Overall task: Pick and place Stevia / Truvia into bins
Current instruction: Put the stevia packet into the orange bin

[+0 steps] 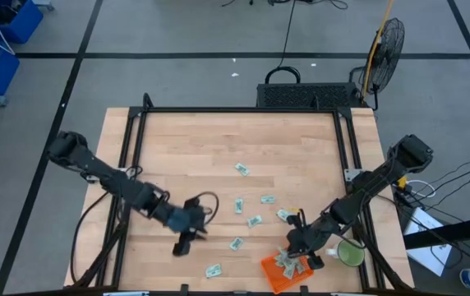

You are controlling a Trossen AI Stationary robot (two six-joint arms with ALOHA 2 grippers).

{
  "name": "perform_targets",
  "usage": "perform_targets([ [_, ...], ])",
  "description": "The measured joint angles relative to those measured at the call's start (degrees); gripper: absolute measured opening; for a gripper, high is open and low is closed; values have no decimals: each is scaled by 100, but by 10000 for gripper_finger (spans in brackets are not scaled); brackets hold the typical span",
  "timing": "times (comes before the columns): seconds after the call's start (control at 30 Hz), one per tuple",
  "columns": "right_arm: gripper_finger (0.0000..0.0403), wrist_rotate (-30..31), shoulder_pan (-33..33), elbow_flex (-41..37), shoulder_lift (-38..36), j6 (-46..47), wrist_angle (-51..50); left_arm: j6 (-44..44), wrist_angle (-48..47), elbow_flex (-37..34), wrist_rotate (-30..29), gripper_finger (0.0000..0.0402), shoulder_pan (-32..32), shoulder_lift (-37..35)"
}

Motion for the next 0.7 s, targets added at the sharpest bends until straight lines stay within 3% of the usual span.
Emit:
perform_targets([
  [0.17,83,-6,2,-105,0,249,2,-668,131,-1,-197,142,-469,498],
  [0.37,109,-188,26,-105,0,175,387,-618,993,-4,-324,179,-621,1334],
  [0.6,110,-285,-100,-105,-4,-1036,1010,-478,1115,-4,-280,184,-543,1922],
  [0.7,111,7,-249,-105,-4,-1745,1132,-544,1357,-4,-12,184,-482,2057],
])
